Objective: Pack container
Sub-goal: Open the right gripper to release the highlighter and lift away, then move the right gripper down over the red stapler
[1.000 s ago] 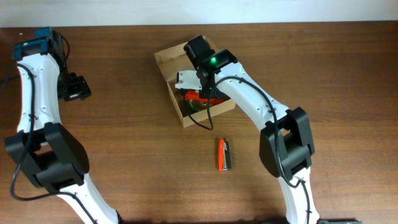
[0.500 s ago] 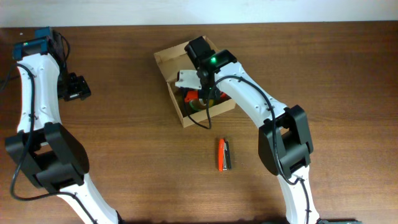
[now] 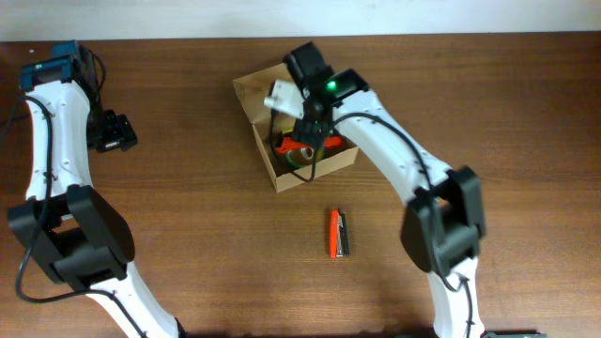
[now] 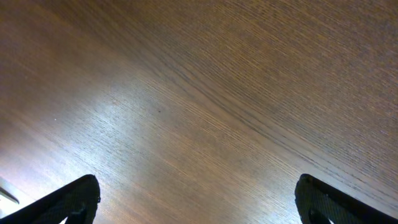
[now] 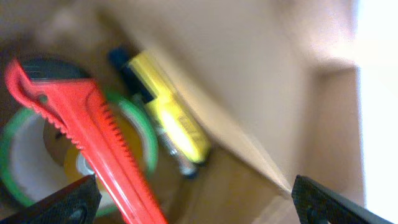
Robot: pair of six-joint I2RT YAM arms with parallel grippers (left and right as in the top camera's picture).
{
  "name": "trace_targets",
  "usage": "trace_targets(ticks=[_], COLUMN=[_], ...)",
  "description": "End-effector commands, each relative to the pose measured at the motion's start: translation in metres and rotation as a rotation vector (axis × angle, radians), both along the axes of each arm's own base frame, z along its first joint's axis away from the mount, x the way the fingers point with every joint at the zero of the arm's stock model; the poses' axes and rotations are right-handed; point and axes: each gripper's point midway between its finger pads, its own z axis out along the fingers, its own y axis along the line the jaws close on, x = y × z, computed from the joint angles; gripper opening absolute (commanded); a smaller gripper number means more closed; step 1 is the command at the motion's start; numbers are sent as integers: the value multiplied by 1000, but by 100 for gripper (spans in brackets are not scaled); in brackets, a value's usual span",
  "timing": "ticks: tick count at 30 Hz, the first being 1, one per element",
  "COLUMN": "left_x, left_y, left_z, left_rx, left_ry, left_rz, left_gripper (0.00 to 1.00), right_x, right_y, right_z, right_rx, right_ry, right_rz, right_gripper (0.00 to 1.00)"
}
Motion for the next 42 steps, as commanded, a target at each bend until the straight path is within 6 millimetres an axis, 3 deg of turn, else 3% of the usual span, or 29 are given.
trace_targets(ticks=[1,6,7,9,11,12,14,17,22,27,30,32,34,36,42], left_x=[-2,-2,-2,-2,-2,-2,-2,-2,-2,-2,-2,-2,-2,-2,-2], left_y=[0,0,0,0,0,0,0,0,0,0,0,0,0,0,0], left_z=[-1,-1,-1,-1,-1,-1,-1,-1,-1,-1,-1,-1,-1,-1,-1], left_rx=[-6,-6,-6,-6,-6,-6,-6,-6,-6,-6,-6,-6,-6,-6,-6], left_ry=[8,8,8,8,8,8,8,8,8,8,8,8,8,8,8], left_rz=[-13,-13,-13,-13,-13,-13,-13,-13,-13,-13,-13,-13,-13,-13,-13], left_gripper=[100,100,100,100,100,100,100,100,100,100,100,100,100,100,100], right_x=[-3,-18,-25,-37,-48,-53,-63,-80,-123,-177,-198,-205,-211,-216,-223], right_y=[-3,-19,-26,-43,-64,-74,-94,-116,-145,-159,-148,-139,-130,-119,-72], right_z=[95,169,178,186,185,182,171,145,72,-9,-37,-47,-54,-58,-54], right_rx=[194,445,481,529,564,568,564,558,509,458,503,540,561,566,596], right_ry=[-152,-212,-198,-162,-110,-82,-34,21,77,217,327,374,405,429,428], right_rz=[-125,-345,-381,-483,-616,-679,-788,-929,-1143,-1356,-1398,-1399,-1395,-1362,-1182], right_gripper=[99,100,83,59,41,38,31,32,36,37,39,48,49,55,60])
